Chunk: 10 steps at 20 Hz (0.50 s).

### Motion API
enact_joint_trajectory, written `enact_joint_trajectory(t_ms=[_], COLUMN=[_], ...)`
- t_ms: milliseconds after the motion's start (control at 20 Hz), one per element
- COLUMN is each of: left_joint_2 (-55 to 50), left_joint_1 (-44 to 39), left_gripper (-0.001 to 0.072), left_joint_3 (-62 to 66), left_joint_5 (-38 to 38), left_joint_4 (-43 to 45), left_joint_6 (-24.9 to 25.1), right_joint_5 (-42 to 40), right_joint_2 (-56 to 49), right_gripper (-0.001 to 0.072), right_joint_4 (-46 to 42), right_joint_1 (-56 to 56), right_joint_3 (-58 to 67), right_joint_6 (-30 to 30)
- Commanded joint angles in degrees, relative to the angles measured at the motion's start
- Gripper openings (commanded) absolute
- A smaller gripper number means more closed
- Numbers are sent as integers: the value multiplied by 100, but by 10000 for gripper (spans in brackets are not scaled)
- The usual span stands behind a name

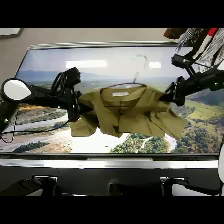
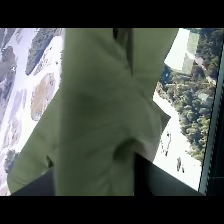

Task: Fold the clothes and pants, and hang the long-sleeved shirts on hangers.

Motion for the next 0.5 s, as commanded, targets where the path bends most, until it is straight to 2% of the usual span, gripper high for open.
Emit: enact_joint_trajectory(t_ms=[0, 200, 250, 400, 450], left_joint_2=[7, 46, 63, 107, 107], left_joint_1=[17, 195, 284, 629, 765], left_gripper=[407, 436, 539, 557, 584], left_joint_3=[0, 79, 111, 125, 125], left_joint_5=[400, 546, 555, 592, 595], left_joint_4=[11, 85, 155, 280, 291], left_joint_6=[-649, -1029, -1222, -1998, -2371], right_joint_5=[63, 66, 59, 50, 50], right_joint_2=[562, 1252, 1403, 1910, 2074], right_gripper=[20, 20, 20, 20, 20], right_joint_4=[-61, -345, -439, -501, -546], right_joint_1=[-2, -2, -2, 0, 0], right_joint_3=[0, 0, 0, 0, 0], right_joint_6=[269, 409, 457, 485, 518])
